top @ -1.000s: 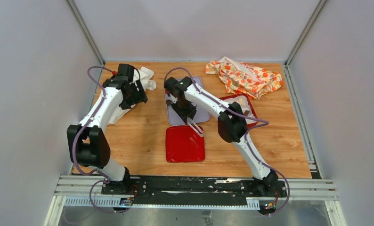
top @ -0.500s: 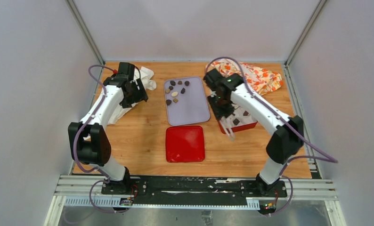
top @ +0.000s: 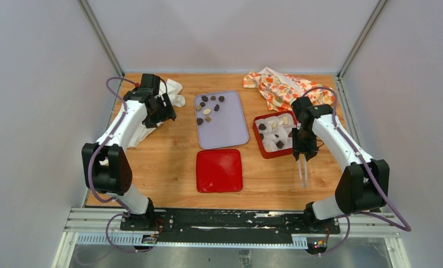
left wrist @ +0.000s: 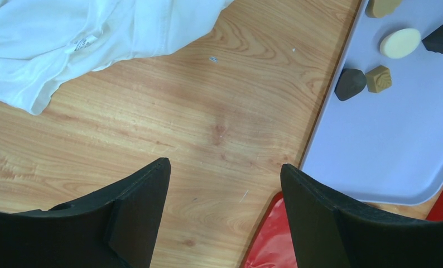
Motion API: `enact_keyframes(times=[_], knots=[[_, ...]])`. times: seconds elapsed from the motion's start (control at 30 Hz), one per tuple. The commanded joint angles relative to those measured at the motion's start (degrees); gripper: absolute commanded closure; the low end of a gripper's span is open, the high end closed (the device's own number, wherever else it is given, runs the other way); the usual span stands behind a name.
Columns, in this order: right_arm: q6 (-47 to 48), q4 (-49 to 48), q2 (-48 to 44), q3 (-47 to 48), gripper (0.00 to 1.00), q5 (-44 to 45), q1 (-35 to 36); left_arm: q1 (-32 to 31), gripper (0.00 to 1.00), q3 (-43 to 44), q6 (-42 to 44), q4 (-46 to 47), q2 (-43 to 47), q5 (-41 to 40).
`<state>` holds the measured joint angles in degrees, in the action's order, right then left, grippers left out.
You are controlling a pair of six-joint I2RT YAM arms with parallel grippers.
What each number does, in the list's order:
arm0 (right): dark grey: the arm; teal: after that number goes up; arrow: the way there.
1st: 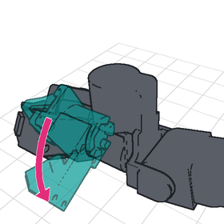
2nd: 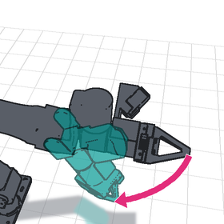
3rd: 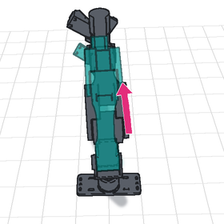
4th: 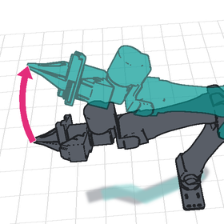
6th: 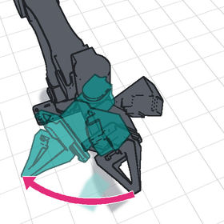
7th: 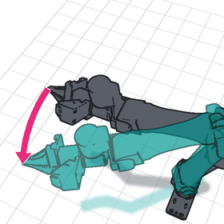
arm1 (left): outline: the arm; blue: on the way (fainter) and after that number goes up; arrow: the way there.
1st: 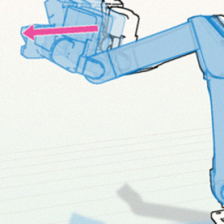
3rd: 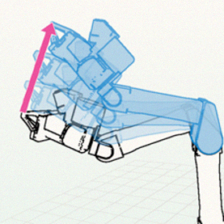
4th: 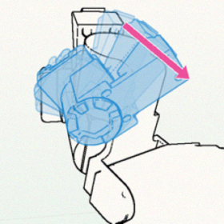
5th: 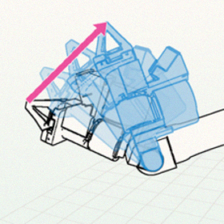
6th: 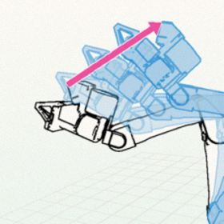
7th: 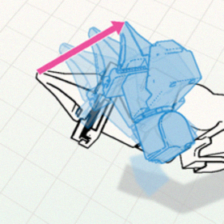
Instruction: Pack the chocolate
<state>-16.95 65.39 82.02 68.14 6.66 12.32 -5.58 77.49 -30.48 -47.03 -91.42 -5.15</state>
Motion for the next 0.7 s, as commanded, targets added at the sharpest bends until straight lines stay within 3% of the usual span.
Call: enact_keyframes(times=[0.0, 0.67], knots=[[0.78, -1.09, -0.57, -1.82, 0.9, 0.49, -1.39, 0.49, 0.23, 1.71, -0.16, 0.1, -0.52, 0.26], [1.59, -2.84, 1.72, -5.56, 0.89, -0.35, -1.75, 0.49, 0.23, 0.82, 0.03, 0.09, 0.47, 0.31]])
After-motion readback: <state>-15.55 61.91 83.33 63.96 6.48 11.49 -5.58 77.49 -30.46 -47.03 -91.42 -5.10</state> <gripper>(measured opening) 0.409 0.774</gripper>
